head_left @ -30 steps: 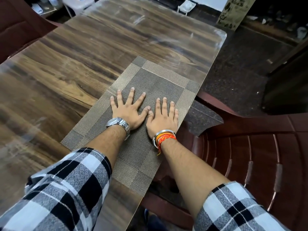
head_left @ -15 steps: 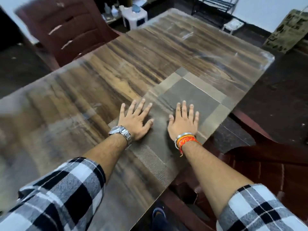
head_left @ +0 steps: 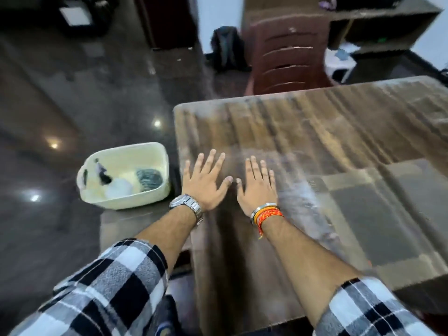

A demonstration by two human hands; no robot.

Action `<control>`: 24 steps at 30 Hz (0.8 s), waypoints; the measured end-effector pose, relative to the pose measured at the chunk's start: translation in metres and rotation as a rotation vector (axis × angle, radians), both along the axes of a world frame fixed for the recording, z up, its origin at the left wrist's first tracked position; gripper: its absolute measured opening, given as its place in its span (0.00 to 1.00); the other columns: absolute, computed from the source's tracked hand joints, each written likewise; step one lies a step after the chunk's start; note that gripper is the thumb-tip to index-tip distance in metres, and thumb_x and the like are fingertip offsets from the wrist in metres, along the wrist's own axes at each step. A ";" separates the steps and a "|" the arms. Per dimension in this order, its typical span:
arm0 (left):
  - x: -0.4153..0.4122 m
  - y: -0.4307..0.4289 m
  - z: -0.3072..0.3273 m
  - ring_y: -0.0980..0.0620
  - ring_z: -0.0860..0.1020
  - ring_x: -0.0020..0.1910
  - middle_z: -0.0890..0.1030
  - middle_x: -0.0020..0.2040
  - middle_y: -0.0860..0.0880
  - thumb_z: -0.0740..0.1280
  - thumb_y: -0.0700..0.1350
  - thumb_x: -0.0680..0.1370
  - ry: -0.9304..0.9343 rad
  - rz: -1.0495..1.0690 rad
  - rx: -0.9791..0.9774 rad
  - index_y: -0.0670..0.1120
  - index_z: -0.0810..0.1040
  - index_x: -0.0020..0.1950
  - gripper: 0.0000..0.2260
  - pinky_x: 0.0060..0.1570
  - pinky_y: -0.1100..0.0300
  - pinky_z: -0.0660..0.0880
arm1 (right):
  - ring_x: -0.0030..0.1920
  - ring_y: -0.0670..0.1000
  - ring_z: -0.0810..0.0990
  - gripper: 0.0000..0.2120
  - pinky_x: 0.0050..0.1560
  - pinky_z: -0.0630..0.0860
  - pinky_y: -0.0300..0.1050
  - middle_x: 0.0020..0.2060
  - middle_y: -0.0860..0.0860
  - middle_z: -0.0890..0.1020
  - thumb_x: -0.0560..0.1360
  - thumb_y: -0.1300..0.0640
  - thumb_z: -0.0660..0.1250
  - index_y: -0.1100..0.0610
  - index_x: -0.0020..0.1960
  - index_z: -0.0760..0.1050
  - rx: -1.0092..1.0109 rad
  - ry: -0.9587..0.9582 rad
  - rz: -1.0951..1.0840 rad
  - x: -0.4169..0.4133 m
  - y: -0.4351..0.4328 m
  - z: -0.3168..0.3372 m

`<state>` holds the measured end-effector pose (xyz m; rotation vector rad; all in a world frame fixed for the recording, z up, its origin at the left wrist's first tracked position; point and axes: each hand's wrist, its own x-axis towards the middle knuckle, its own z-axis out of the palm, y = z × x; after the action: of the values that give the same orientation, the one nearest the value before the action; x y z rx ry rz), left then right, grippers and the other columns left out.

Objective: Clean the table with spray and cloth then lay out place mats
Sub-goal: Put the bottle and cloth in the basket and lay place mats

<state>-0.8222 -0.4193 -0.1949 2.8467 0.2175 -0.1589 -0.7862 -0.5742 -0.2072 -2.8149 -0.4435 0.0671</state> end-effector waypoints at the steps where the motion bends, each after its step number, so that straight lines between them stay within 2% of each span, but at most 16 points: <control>1: -0.018 0.027 -0.003 0.47 0.45 0.84 0.46 0.86 0.54 0.45 0.67 0.78 -0.001 0.040 -0.016 0.59 0.46 0.85 0.35 0.79 0.41 0.39 | 0.77 0.53 0.48 0.29 0.75 0.44 0.53 0.78 0.50 0.52 0.80 0.47 0.53 0.54 0.78 0.51 0.009 0.010 0.039 -0.013 0.026 -0.004; 7: -0.140 0.195 -0.043 0.45 0.42 0.84 0.44 0.86 0.52 0.39 0.69 0.75 0.033 0.273 0.006 0.57 0.49 0.85 0.39 0.78 0.43 0.35 | 0.76 0.53 0.55 0.30 0.75 0.47 0.51 0.76 0.51 0.59 0.78 0.44 0.50 0.55 0.77 0.56 0.013 0.041 0.318 -0.098 0.206 -0.031; 11: -0.190 0.254 -0.084 0.45 0.42 0.84 0.42 0.86 0.51 0.39 0.67 0.77 0.140 0.377 -0.014 0.55 0.46 0.85 0.37 0.77 0.45 0.33 | 0.77 0.53 0.49 0.30 0.75 0.46 0.51 0.77 0.50 0.54 0.79 0.47 0.54 0.55 0.78 0.51 -0.074 0.159 0.414 -0.140 0.265 -0.067; 14: -0.213 0.269 -0.118 0.45 0.41 0.84 0.40 0.85 0.51 0.45 0.64 0.82 0.238 0.427 -0.068 0.54 0.43 0.85 0.33 0.78 0.43 0.36 | 0.77 0.55 0.47 0.30 0.76 0.48 0.53 0.78 0.49 0.51 0.80 0.48 0.53 0.54 0.78 0.48 -0.177 0.286 0.353 -0.154 0.272 -0.106; 19: -0.233 0.270 -0.169 0.42 0.45 0.84 0.39 0.85 0.48 0.49 0.62 0.85 0.477 0.476 -0.192 0.54 0.38 0.84 0.32 0.80 0.40 0.41 | 0.76 0.58 0.52 0.29 0.72 0.59 0.57 0.77 0.48 0.53 0.79 0.48 0.55 0.53 0.77 0.52 -0.294 0.382 0.282 -0.156 0.256 -0.154; 21: -0.237 0.266 -0.181 0.40 0.49 0.84 0.40 0.85 0.45 0.50 0.60 0.85 0.556 0.517 -0.265 0.53 0.39 0.85 0.32 0.80 0.40 0.44 | 0.75 0.60 0.53 0.29 0.71 0.61 0.60 0.77 0.49 0.52 0.79 0.49 0.56 0.52 0.77 0.51 -0.315 0.451 0.216 -0.155 0.249 -0.166; 24: -0.239 0.259 -0.191 0.37 0.62 0.80 0.50 0.85 0.40 0.54 0.56 0.86 0.591 0.548 -0.345 0.49 0.44 0.85 0.32 0.79 0.40 0.56 | 0.73 0.66 0.52 0.32 0.68 0.61 0.64 0.77 0.52 0.49 0.77 0.46 0.60 0.48 0.77 0.51 -0.336 0.547 -0.017 -0.156 0.238 -0.181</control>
<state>-1.0610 -0.1605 -0.3858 2.2282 0.9648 -0.8213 -0.9419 -0.3367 -0.3886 -2.9386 -0.2955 0.9596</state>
